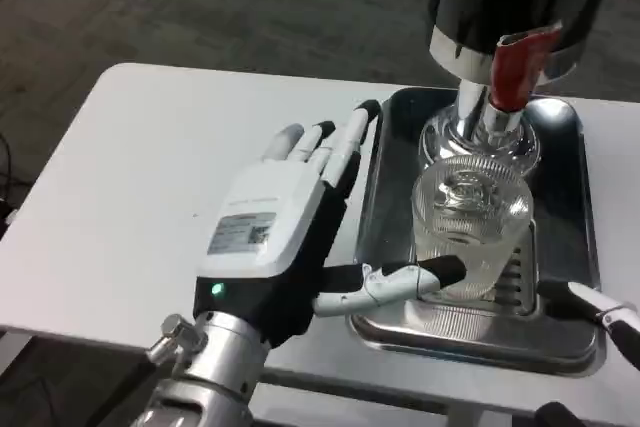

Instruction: Grasp the cup under the faucet to collect the drink, then remove the cup.

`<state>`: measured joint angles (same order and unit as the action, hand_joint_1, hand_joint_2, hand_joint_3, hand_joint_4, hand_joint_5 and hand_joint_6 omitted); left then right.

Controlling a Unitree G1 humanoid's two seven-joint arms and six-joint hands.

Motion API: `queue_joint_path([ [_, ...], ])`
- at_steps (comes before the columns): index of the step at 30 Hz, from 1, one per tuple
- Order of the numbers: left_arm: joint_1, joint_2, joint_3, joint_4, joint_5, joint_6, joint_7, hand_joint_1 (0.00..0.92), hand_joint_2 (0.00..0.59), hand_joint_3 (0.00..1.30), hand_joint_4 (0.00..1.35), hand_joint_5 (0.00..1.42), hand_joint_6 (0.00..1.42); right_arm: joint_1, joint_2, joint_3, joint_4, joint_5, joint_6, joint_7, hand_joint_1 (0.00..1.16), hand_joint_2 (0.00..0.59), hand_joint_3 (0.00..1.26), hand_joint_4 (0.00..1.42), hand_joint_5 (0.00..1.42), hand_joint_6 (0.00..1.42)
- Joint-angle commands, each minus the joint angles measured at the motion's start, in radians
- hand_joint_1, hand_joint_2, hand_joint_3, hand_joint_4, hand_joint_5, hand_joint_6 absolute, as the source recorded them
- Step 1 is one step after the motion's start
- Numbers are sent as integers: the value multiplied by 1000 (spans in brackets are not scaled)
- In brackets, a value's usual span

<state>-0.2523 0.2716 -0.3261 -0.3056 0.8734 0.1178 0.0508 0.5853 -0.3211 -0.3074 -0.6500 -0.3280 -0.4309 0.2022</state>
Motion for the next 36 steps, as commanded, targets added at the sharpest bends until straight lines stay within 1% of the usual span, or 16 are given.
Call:
queue_joint_path([
  [1, 77, 21, 39, -109, -14, -13, -40, 90, 0, 3, 0, 41, 0, -1, 7, 15, -2, -15, 7, -1, 484, 334, 174, 243, 203, 146],
  [5, 101, 22, 86, -126, -71, -34, -50, 75, 0, 0, 0, 51, 0, -14, 11, 31, 13, -23, 11, -6, 493, 331, 191, 254, 218, 146],
  [8, 82, 13, 125, -114, -172, -48, -82, 71, 0, 8, 0, 71, 17, -19, 12, 42, 20, -27, 13, -6, 494, 331, 192, 260, 220, 148],
  [9, 69, 12, 142, -102, -228, -57, -103, 70, 0, 8, 0, 75, 30, -19, 12, 45, 20, -28, 14, -7, 495, 331, 193, 265, 223, 156],
  [11, 17, 22, 184, -53, -365, -104, -148, 70, 3, 2, 0, 84, 36, -19, 12, 50, 21, -30, 17, -7, 496, 331, 193, 266, 223, 160],
  [13, -25, 35, 209, -14, -442, -135, -180, 81, 5, 0, 0, 81, 47, -19, 12, 55, 23, -31, 19, -7, 496, 331, 193, 266, 224, 161],
  [15, -67, 37, 236, 40, -546, -157, -227, 84, 8, 0, 0, 80, 50, -19, 13, 57, 23, -32, 19, -8, 497, 331, 193, 266, 224, 162],
  [16, -81, 31, 250, 62, -594, -166, -238, 85, 9, 0, 0, 79, 51, -19, 13, 58, 22, -32, 20, -9, 497, 331, 193, 267, 224, 162],
  [18, -134, 12, 295, 126, -736, -182, -287, 101, 24, 0, 0, 79, 51, -19, 13, 60, 21, -32, 20, -9, 497, 331, 193, 267, 224, 163],
  [21, -185, 12, 332, 167, -864, -190, -340, 102, 20, 0, 0, 104, 66, -20, 13, 62, 20, -32, 22, -10, 495, 334, 193, 267, 224, 163],
  [23, -204, 32, 337, 137, -879, -164, -359, 93, 16, 0, 7, 128, 79, -19, 13, 60, 21, -31, 23, -12, 493, 336, 193, 267, 227, 164],
  [25, -202, 39, 340, 101, -880, -160, -356, 83, 10, 0, 24, 140, 88, -19, 13, 58, 22, -29, 24, -12, 491, 337, 193, 267, 230, 164],
  [27, -200, 40, 347, 74, -889, -147, -355, 76, 8, 2, 39, 146, 95, -19, 14, 58, 24, -28, 24, -13, 489, 338, 193, 267, 232, 164],
  [29, -204, 42, 358, 40, -901, -113, -356, 74, 7, 17, 59, 158, 107, -20, 14, 59, 26, -28, 23, -14, 488, 339, 193, 267, 233, 165],
  [31, -210, 43, 371, 21, -938, -87, -368, 74, 7, 36, 81, 179, 125, -23, 15, 62, 28, -28, 24, -14, 487, 339, 193, 267, 233, 165],
  [36, -235, 31, 397, 39, -1033, -47, -387, 91, 20, 102, 163, 229, 182, -27, 16, 68, 29, -31, 26, -14, 484, 340, 193, 267, 234, 165],
])
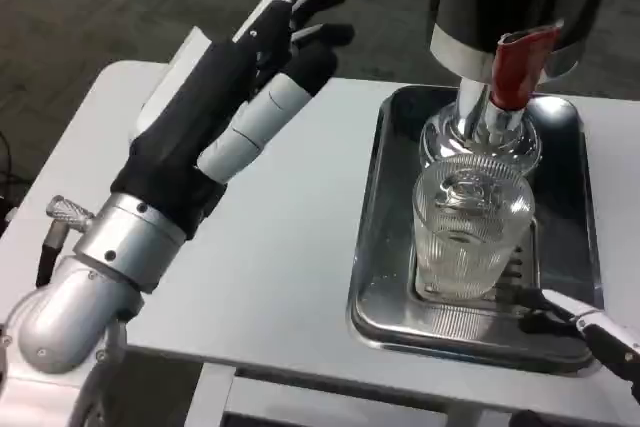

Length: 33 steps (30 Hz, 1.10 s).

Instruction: Grasp the cup under the faucet to collect the drink, then remove the cup.

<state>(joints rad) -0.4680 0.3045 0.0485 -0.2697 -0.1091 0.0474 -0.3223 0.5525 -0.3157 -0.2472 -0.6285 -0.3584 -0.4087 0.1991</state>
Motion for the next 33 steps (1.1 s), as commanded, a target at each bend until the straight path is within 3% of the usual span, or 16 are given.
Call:
queue_joint_path([
  [1, -30, -8, 28, 20, -77, 34, -22, 99, 17, 119, 186, 245, 193, 5, 11, 9, 7, -1, 4, -11, 484, 340, 193, 267, 234, 165],
  [5, -58, -29, 38, 71, -148, 49, -33, 108, 17, 160, 257, 289, 223, 9, 13, 15, 5, -5, 5, -12, 483, 340, 193, 271, 235, 165],
  [15, -183, -58, -1, 175, -157, 45, -59, 92, 9, 190, 299, 322, 251, 12, 19, 21, -1, -10, 7, -16, 481, 340, 193, 275, 235, 165],
  [33, -253, -130, -69, 181, -177, 75, -128, 91, 8, 240, 328, 352, 273, -4, 17, 23, 10, -11, 20, -15, 467, 349, 193, 287, 235, 165],
])
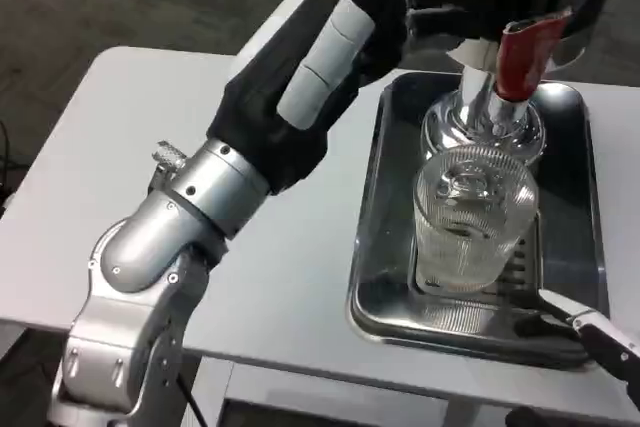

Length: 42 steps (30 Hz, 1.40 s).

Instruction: Grasp the cup under the faucet to collect the drink, then remove the cup.

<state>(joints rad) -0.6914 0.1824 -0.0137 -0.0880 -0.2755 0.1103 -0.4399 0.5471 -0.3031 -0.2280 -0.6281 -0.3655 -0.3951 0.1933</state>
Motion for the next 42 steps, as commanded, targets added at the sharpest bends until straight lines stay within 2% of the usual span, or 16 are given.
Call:
queue_joint_path([
  [1, -34, -9, -10, 1, -11, 14, -12, 91, 8, 241, 328, 352, 273, 0, 5, 5, 10, -4, 8, -8, 467, 349, 193, 288, 235, 165],
  [9, -55, -24, -32, 8, 4, 19, -13, 91, 8, 250, 315, 352, 266, -4, 3, 9, 13, -4, 11, -7, 460, 344, 200, 290, 235, 165],
  [19, -79, -48, -92, -9, 26, 28, -17, 85, 9, 241, 301, 326, 237, -6, 4, 13, 18, -4, 12, -9, 453, 342, 202, 290, 235, 165],
  [25, -73, -38, -125, -35, 49, 31, -23, 70, 11, 241, 282, 313, 219, -6, 4, 12, 20, -4, 12, -10, 451, 342, 202, 293, 235, 165],
  [32, -52, -22, -130, -76, 65, 50, -25, 27, 12, 248, 279, 309, 199, -3, 7, 20, 20, -5, 7, -11, 449, 341, 202, 298, 235, 165],
  [37, -47, 12, -144, -114, 116, 39, -32, 6, 10, 268, 288, 309, 196, -5, 9, 20, 23, -3, 7, -16, 454, 342, 202, 299, 242, 165],
  [40, -35, 11, -140, -129, 111, 52, -27, 6, 12, 269, 289, 309, 195, -7, 14, 18, 27, 4, 3, -27, 544, 322, 202, 299, 260, 192],
  [42, -36, 20, -144, -134, 121, 51, -33, 5, 13, 270, 292, 309, 195, -8, 19, 16, 30, 14, 4, -33, 563, 317, 202, 289, 262, 195],
])
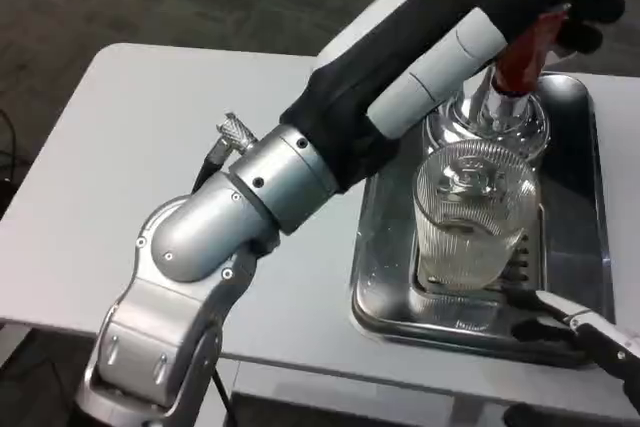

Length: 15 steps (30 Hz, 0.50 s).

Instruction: Grasp the cup under the faucet to collect the drink, then remove the cup.

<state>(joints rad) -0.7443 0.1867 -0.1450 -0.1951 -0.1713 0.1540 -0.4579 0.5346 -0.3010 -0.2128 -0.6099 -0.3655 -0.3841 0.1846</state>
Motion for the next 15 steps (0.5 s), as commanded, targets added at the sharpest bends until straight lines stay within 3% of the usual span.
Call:
queue_joint_path([
  [1, 18, 20, -16, -33, 21, 7, -19, 5, 13, 272, 293, 309, 195, 2, 20, -1, 17, 23, -4, -27, 565, 317, 202, 289, 264, 196],
  [15, 17, 59, -72, -108, 79, 19, -42, 0, 21, 321, 344, 324, 195, 10, 19, -23, 30, 59, -14, -29, 572, 317, 195, 290, 271, 212],
])
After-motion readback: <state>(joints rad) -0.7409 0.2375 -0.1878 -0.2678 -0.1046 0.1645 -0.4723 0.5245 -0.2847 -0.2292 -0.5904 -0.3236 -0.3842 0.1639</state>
